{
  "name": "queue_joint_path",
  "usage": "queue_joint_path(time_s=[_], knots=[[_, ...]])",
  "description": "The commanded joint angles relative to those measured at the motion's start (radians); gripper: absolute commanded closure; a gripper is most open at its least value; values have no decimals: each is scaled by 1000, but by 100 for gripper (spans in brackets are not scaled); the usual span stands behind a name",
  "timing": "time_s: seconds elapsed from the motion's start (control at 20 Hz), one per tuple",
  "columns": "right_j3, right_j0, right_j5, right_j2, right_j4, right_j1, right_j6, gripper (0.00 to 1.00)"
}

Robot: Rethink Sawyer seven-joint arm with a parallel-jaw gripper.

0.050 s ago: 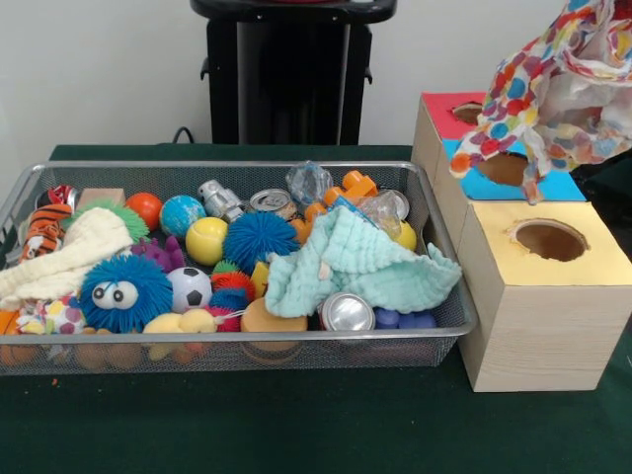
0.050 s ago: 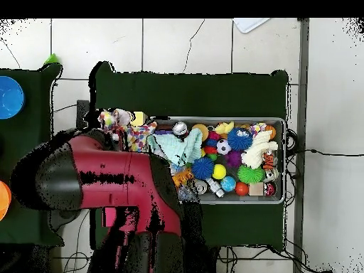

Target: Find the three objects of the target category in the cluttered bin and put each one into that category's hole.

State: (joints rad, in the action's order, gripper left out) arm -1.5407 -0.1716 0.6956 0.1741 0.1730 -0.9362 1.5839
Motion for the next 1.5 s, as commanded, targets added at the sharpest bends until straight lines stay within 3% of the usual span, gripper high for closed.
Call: queue_joint_path(time_s=[0.05,1.0,1.5], knots=[[10,26,63,-33,39,71,259,100],[-72,40,-117,-74,97,115,221,100],[-156,78,-277,-139,113,127,186,100]])
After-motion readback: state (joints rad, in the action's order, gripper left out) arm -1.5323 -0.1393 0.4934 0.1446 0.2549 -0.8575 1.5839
